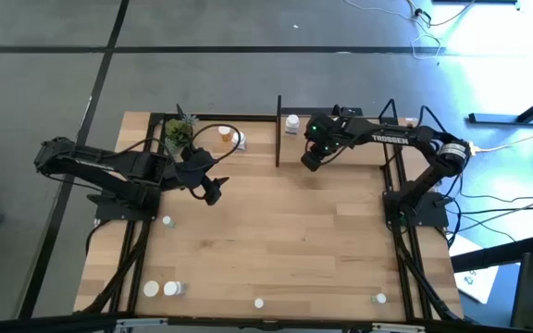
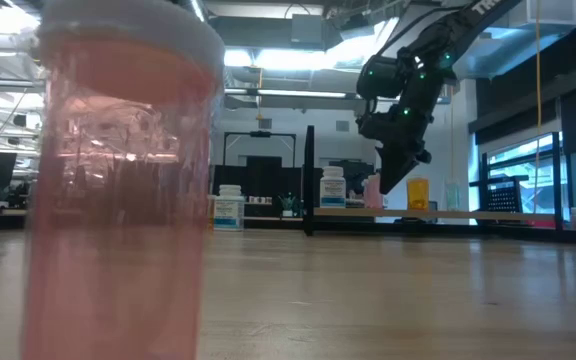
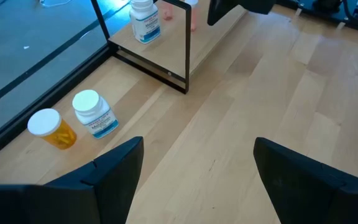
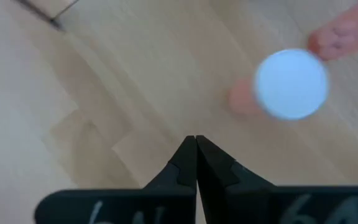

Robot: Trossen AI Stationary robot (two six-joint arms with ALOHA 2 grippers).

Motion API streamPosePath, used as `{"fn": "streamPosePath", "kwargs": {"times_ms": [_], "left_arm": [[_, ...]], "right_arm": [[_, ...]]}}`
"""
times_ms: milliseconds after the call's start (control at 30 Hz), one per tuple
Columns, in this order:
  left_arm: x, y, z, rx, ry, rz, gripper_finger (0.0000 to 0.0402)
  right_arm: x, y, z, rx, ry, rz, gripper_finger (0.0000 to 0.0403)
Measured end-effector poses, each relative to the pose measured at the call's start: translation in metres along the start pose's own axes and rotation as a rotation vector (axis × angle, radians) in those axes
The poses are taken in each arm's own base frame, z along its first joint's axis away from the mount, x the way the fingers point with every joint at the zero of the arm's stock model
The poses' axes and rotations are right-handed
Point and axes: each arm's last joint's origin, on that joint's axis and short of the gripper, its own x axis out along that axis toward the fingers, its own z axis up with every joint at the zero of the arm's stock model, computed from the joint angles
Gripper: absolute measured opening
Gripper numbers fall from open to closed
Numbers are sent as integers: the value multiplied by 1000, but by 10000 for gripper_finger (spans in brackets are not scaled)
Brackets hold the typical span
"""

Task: Pick and place medicine bottles onto shelf by color
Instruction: Put the top pink pill bottle on the shelf aligned with the other pink bottle

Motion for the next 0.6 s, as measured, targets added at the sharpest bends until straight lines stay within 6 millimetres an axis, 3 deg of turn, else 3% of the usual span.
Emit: {"fn": "streamPosePath", "kwargs": {"times_ms": [600], "left_arm": [[0,0,0,0,-3,6,299]], "right_arm": [[17,-2,7,5,-39,-50,2]]}}
